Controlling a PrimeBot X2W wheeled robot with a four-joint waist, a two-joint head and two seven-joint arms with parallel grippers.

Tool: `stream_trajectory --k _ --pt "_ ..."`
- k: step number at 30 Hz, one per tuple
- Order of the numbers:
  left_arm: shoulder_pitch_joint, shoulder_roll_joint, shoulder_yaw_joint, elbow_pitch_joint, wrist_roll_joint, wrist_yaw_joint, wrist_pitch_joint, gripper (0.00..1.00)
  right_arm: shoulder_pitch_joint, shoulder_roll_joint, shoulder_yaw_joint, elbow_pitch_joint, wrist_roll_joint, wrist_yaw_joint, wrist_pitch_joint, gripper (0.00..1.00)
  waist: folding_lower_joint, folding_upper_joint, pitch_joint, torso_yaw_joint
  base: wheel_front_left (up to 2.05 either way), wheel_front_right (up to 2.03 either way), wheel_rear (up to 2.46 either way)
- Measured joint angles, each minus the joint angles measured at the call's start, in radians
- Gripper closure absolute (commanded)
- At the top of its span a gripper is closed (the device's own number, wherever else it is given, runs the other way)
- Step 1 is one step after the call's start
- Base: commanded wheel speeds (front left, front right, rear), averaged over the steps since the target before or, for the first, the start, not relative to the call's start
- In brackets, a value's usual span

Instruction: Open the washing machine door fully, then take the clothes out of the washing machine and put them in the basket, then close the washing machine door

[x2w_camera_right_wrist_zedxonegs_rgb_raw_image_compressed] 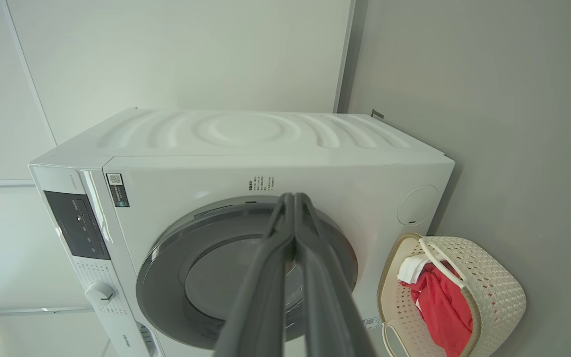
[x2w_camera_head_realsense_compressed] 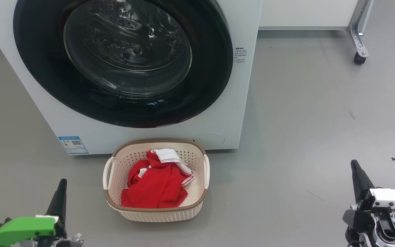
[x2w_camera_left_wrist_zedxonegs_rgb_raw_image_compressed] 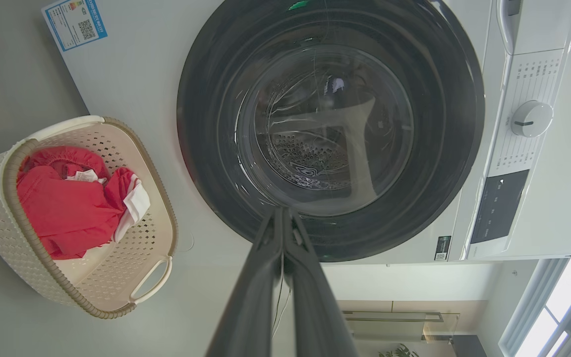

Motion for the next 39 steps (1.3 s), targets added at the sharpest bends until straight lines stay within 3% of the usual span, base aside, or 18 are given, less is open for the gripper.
stream_trajectory --k 39 --pt "-0.001 0.000 0.006 0.005 0.000 0.000 0.003 1.00 0.000 0.000 -0.002 0.005 0.000 0.001 0.000 1.00 0.0000 0.0000 0.000 0.000 0.00 0.00 0.00"
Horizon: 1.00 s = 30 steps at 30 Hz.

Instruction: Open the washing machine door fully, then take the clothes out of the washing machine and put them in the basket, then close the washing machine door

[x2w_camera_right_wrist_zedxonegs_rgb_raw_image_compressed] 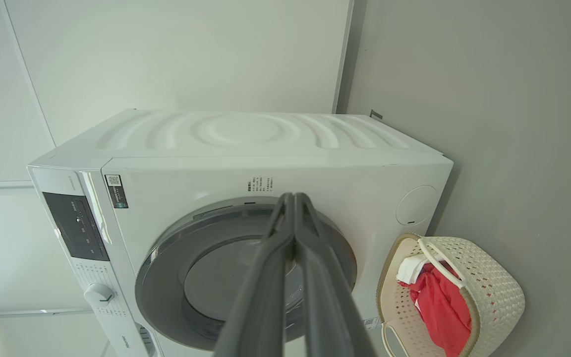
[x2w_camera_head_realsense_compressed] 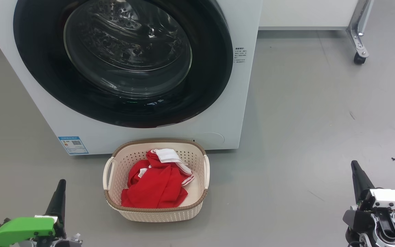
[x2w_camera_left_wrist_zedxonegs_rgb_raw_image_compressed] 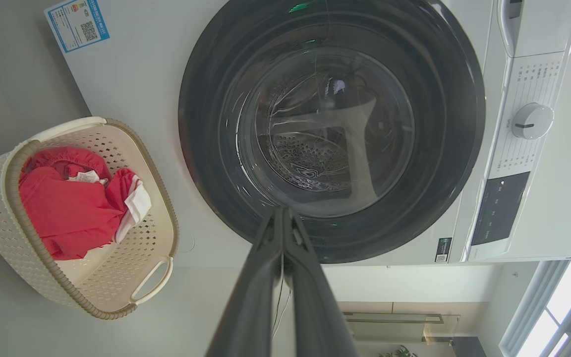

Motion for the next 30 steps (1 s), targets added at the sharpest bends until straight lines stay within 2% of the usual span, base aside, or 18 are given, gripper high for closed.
stream_trajectory --k 30 --pt "-0.004 0.000 0.003 0.001 0.000 -0.001 0.000 1.00 -0.001 0.000 -0.003 0.000 0.000 0.000 0.001 1.00 0.0000 0.0000 0.000 0.000 0.00 0.00 0.00"
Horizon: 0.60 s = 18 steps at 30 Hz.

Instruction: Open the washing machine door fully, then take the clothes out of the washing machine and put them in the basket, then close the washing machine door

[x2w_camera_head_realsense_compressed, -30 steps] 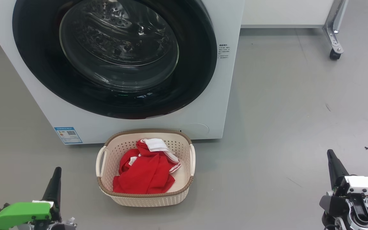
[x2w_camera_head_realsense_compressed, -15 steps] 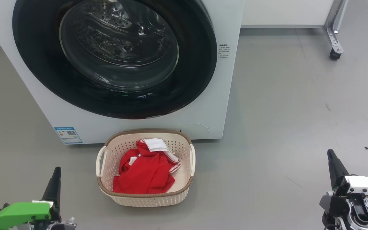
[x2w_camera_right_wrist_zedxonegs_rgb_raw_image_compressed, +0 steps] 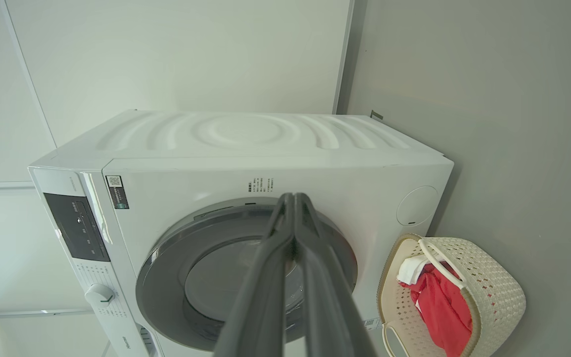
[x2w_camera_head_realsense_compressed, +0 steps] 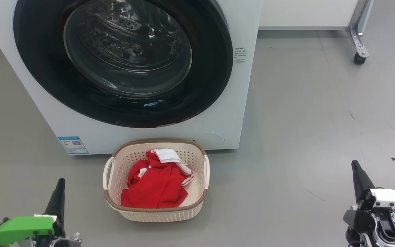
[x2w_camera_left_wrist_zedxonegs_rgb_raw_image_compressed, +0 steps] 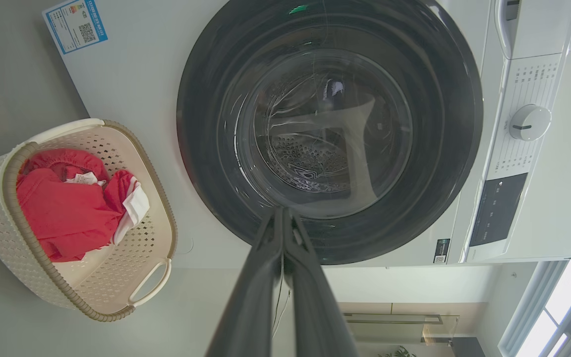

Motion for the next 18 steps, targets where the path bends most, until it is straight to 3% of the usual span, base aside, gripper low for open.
stream_trajectory --k 18 --pt "-0.001 0.000 0.003 0.000 0.000 0.000 0.000 1.00 0.000 0.001 -0.002 0.000 0.000 0.000 0.000 1.00 0.0000 0.0000 0.000 0.000 0.00 0.00 0.00"
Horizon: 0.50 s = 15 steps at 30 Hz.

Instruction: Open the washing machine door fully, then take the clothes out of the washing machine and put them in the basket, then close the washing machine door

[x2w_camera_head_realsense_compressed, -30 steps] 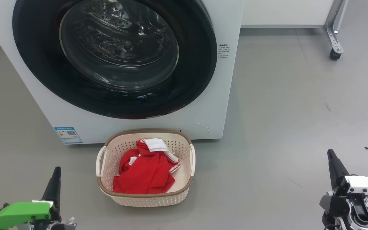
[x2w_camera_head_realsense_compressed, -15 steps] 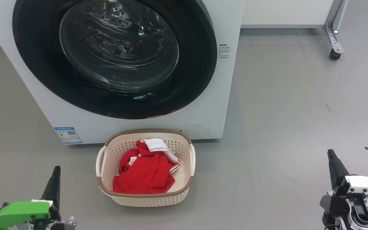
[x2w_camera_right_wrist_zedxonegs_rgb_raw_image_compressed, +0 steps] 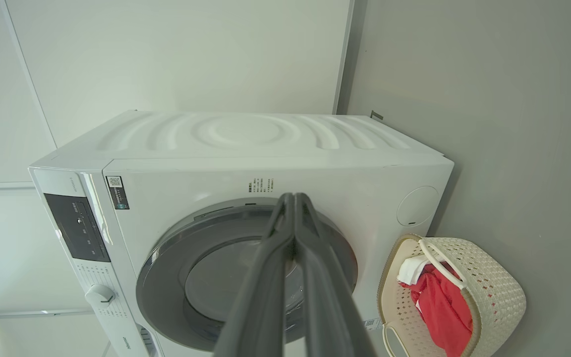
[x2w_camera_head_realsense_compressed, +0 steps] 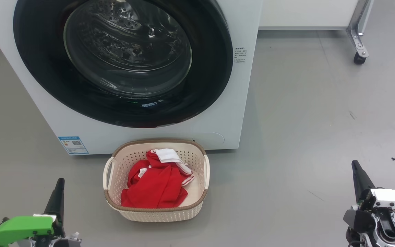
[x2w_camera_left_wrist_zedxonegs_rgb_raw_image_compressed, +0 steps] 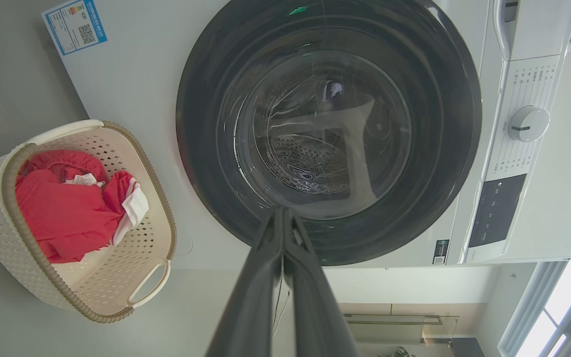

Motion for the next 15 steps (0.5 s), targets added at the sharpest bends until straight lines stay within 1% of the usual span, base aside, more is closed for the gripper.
stream_trajectory --k 15 --pt "0.000 0.000 0.001 -0.001 0.000 0.000 0.001 1.00 0.000 0.001 -0.001 0.000 0.000 0.000 0.000 1.00 0.0000 0.0000 0.000 0.000 0.00 0.00 0.00"
